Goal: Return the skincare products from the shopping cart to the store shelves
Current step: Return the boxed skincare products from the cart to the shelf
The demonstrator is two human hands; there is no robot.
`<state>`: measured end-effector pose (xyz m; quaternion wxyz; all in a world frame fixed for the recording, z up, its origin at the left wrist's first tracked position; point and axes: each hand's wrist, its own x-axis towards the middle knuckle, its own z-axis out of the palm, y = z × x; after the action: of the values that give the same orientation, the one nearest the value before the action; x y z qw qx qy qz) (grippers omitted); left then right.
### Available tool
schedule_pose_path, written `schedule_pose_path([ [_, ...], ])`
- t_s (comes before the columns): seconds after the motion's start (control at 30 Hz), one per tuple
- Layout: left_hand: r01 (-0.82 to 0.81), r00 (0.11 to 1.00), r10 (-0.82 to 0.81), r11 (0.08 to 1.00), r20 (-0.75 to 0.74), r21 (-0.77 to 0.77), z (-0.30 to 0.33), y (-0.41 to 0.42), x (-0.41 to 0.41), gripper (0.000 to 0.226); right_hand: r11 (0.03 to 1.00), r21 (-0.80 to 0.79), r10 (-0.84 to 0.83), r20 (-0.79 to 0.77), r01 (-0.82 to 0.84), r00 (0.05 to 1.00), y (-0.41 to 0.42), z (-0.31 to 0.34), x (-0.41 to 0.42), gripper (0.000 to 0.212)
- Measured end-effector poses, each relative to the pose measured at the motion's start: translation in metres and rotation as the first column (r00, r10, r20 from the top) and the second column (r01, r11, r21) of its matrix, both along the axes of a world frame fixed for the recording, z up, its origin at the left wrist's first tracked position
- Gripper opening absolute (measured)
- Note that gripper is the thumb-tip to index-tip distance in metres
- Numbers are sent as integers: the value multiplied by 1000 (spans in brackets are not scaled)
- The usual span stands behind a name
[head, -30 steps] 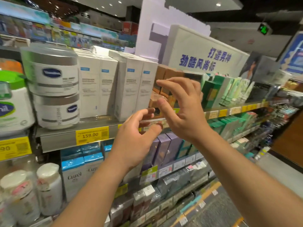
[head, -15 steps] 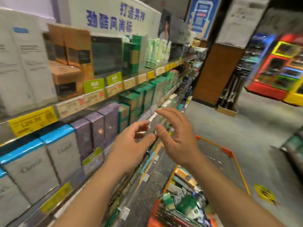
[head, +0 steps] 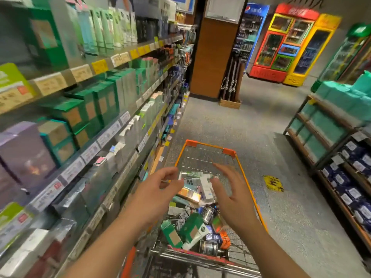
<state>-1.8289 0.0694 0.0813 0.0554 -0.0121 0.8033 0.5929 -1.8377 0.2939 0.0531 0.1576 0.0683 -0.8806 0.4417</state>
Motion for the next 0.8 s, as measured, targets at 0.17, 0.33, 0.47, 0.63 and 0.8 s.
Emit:
schedule_pose_path([
  [0.17, 11, 992, -9, 1000, 125, -16, -28, 39, -44, 34, 986, -126, -85, 179, 108, 980, 45, -51, -30, 38],
  [0.33, 6, 974, 0, 1000, 228, -26, -51, 83, -95, 49, 969, -155, -139, 306, 193, 942, 79, -99, -72, 43],
  [0.47, -27, 959, 46, 997, 279, -71, -78, 114, -136, 30, 944, -180, -187, 402, 278, 896, 100, -144, -108, 37],
  [0.63, -27, 943, 58, 995, 327, -99, -115, 138, -179, 27, 925, -146, -234, 512, 352, 826, 113, -211, -145, 39],
  [0.8, -82, 919, 107, 993, 381, -82, -162, 152, -213, 21, 907, -78, -284, 613, 414, 737, 115, -275, -172, 47],
])
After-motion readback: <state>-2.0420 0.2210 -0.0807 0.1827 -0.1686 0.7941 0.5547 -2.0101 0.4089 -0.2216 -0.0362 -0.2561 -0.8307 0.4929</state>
